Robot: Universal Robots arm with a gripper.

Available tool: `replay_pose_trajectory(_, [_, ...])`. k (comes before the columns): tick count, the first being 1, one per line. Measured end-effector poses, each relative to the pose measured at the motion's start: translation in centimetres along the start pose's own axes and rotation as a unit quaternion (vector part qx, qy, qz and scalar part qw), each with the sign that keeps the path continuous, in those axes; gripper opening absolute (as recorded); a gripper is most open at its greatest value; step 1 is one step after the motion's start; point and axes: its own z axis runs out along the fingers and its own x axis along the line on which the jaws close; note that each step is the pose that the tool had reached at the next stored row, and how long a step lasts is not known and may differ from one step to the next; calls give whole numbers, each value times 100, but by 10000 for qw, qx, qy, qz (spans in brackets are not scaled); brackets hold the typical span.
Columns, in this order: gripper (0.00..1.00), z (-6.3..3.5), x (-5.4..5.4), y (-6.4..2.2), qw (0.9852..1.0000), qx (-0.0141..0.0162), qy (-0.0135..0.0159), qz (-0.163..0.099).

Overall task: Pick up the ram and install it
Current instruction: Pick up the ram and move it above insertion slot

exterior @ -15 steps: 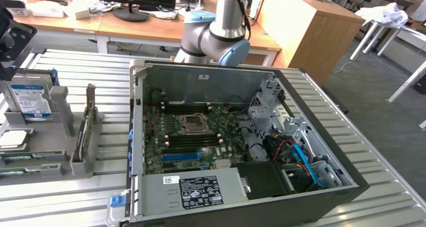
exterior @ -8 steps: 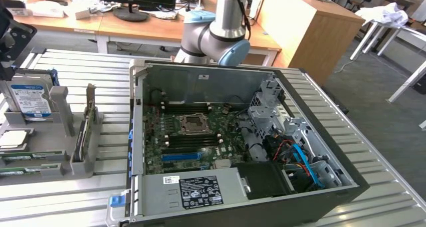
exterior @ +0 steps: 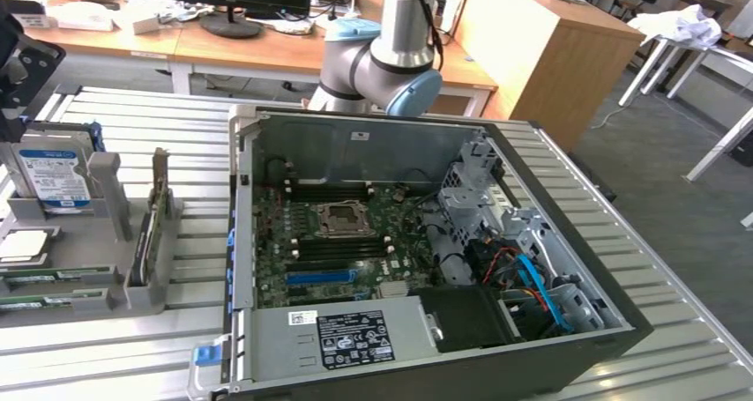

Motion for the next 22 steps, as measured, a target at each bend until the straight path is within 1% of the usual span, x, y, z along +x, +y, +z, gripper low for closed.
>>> replay_pose_trajectory(12, [11,0,0,0,9997,-5,12,-263])
replay_pose_trajectory(22, [11,1,0,0,9985,-11,24,-545])
